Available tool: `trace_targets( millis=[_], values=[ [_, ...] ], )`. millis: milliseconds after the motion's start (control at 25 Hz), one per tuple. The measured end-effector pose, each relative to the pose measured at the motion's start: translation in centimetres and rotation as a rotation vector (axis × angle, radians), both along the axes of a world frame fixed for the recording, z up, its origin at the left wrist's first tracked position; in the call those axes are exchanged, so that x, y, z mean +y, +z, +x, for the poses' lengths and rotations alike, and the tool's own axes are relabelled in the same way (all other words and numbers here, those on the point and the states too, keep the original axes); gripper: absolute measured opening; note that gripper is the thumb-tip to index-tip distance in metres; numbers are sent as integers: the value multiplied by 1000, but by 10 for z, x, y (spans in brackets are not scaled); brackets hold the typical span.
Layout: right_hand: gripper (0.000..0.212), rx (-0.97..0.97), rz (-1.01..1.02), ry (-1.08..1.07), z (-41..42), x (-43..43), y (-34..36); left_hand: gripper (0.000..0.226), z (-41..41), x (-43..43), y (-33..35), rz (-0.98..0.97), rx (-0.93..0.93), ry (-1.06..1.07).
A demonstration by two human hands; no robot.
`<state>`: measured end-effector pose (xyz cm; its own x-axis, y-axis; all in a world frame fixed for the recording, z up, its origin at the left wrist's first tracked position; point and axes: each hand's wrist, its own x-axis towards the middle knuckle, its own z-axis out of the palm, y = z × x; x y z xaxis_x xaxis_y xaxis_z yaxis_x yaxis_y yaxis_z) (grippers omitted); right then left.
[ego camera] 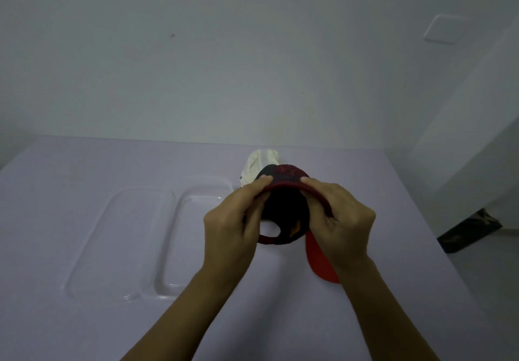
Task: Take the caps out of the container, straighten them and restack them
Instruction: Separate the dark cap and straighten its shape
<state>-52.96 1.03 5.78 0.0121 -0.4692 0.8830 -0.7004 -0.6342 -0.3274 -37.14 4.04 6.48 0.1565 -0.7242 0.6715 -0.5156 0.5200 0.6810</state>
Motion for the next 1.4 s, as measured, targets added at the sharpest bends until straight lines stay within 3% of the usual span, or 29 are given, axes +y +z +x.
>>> trace_targets(
  millis=[120, 200, 320, 400, 480, 600, 680, 760, 880, 960, 1080, 1200, 1280, 1400],
  values=[
    [19, -122, -32, -35, 18, 4, -3, 25, -25, 10, -2, 91, 367, -10],
    [17, -105, -76, -28, 18, 4, 0, 26, -29, 13, -2, 74, 426, -15],
    [21, 37, -130, 4, 9, 6, 6, 31, -7, 3, -2, 4, 106, 23],
    [21, 85, -145, 21, 6, 9, 5, 51, 2, -5, -2, 85, -66, 50],
    [30, 46, -51, 11, 5, 11, -3, 67, 0, -5, -9, 142, -120, 31],
    [71, -5, 215, -20, -6, 11, -16, 66, -4, -4, -23, 137, -107, -33],
    [70, 31, 296, -12, -13, 12, -19, 58, -1, -7, -26, 109, -147, -80],
    [59, 40, 278, -21, -18, 15, -20, 62, 10, -9, -29, 104, -171, -287],
    [56, 44, 213, -41, -26, 16, -21, 79, 33, -22, -24, 328, 166, -648],
    [56, 91, 181, -17, -28, 17, -23, 74, 42, -46, -14, 440, 437, -568],
    [52, 146, 153, 47, -21, 20, -30, 60, 38, -77, 16, 611, 422, -496],
    [60, 173, 178, 83, -17, 21, -37, 63, 35, -96, 35, 797, 346, -745],
    [65, 194, 224, 90, -17, 23, -45, 59, 32, -97, 37, 863, 321, -800],
    [72, 237, 296, 98, -15, 29, -56, 39, 27, -95, 30, 905, 436, -688]
  ],
)
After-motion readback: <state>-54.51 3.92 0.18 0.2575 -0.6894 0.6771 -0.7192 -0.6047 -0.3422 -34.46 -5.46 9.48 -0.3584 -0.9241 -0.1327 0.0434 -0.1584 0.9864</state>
